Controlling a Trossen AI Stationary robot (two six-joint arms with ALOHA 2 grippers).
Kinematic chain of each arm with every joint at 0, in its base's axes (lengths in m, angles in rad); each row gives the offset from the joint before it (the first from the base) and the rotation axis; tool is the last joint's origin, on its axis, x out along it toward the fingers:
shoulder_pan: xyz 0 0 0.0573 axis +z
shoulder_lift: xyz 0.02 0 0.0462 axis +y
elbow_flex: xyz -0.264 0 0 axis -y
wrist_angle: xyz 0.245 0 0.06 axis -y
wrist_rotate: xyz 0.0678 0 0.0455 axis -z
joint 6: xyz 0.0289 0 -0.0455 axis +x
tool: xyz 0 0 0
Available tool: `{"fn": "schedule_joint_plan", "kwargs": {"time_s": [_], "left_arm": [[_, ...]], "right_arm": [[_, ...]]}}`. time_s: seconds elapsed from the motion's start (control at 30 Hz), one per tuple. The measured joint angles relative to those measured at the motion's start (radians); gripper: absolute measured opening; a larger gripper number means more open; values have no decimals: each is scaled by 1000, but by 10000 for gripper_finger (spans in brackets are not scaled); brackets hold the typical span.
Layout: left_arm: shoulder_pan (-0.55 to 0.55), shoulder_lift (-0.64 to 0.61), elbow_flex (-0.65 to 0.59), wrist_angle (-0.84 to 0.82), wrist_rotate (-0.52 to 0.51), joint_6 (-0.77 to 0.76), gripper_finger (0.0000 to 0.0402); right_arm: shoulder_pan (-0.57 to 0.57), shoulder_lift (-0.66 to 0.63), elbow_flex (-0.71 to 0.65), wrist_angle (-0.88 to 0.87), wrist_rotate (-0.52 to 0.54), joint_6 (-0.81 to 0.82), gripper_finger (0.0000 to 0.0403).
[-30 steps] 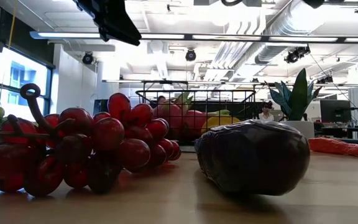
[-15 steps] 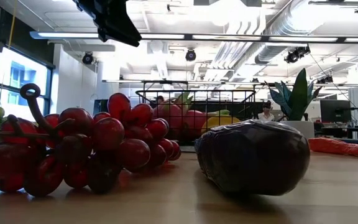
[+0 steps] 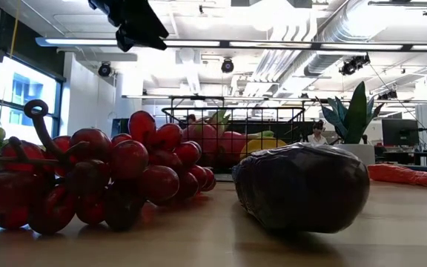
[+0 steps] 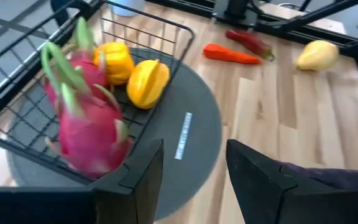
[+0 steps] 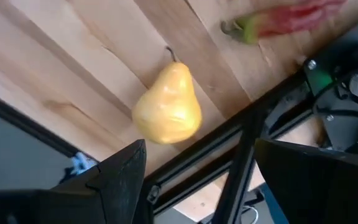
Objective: Build produce basket
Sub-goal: Put the pear into the wire basket
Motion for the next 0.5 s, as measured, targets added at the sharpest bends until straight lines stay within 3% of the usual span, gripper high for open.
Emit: {"fn": "schedule_joint_plan", "kwargs": {"time_s": [0.5], "left_arm": [[-66, 0, 0, 2, -54, -48, 166]], "right_arm": [[125, -308, -397, 448, -27, 403, 282]]}}
